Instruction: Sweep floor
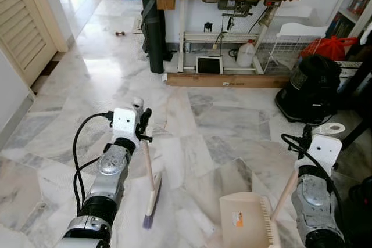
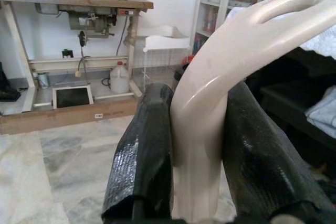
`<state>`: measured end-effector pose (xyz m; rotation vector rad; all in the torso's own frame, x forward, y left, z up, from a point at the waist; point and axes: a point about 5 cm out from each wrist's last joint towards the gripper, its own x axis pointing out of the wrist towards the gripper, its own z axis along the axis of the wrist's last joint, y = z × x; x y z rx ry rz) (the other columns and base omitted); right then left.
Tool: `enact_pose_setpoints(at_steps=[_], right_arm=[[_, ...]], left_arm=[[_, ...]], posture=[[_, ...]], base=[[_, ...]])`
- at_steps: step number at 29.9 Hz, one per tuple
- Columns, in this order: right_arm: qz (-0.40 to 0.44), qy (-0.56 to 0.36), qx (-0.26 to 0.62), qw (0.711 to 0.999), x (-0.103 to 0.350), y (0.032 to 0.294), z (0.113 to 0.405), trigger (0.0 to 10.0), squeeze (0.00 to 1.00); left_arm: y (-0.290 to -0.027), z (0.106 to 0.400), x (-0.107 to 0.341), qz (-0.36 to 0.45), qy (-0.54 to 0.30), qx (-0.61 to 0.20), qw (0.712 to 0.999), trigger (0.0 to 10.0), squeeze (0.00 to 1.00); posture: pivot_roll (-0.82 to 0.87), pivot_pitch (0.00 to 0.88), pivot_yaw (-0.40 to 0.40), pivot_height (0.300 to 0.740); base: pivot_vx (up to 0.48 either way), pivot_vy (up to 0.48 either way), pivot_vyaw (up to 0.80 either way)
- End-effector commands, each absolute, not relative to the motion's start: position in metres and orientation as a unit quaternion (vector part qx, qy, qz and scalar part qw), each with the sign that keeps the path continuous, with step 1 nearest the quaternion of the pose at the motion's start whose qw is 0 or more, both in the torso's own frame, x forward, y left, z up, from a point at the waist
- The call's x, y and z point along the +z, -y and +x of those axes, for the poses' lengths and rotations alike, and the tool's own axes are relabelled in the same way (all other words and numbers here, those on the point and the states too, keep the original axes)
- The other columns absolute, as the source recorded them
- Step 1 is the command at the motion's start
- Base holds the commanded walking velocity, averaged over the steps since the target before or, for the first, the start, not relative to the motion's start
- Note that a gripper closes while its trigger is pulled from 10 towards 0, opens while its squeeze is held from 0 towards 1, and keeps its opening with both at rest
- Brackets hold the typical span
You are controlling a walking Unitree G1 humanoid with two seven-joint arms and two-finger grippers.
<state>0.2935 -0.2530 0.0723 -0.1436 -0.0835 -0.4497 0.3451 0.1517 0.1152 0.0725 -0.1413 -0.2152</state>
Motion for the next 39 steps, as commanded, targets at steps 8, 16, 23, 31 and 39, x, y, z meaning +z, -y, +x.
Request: enact_pose_setpoints(at_steps=[8,16,23,31,39], right_arm=[[-0.078,0.057,-0.225,0.970,0.074,0.251,0.293,10.0,0.00],[-0.089,0.056,-0.229,0.968,0.072,0.252,0.291,10.0,0.00],[-0.106,0.064,-0.231,0.965,0.076,0.256,0.293,10.0,0.00],[-0.114,0.069,-0.237,0.962,0.079,0.257,0.293,10.0,0.00],[-0.104,0.053,-0.222,0.968,0.065,0.241,0.288,10.0,0.00]], left_arm=[[-0.157,0.344,0.130,0.046,0.098,-0.119,0.987,10.0,0.00],[-0.161,0.339,0.132,0.049,0.101,-0.122,0.986,10.0,0.00],[-0.163,0.337,0.136,0.048,0.100,-0.125,0.986,10.0,0.00],[-0.159,0.336,0.139,0.040,0.101,-0.130,0.986,10.0,0.00],[-0.159,0.346,0.149,0.029,0.111,-0.116,0.987,10.0,0.00]], posture=[[0.10,0.091,0.024,0.740],[0.12,0.125,0.034,0.740],[0.12,0.145,0.037,0.740],[0.13,0.162,0.032,0.740],[0.14,0.175,0.027,0.740]], base=[[0.000,0.000,0.00],[0.000,0.000,0.00],[0.000,0.000,0.00],[0.000,0.000,0.00],[0.000,0.000,0.00]])
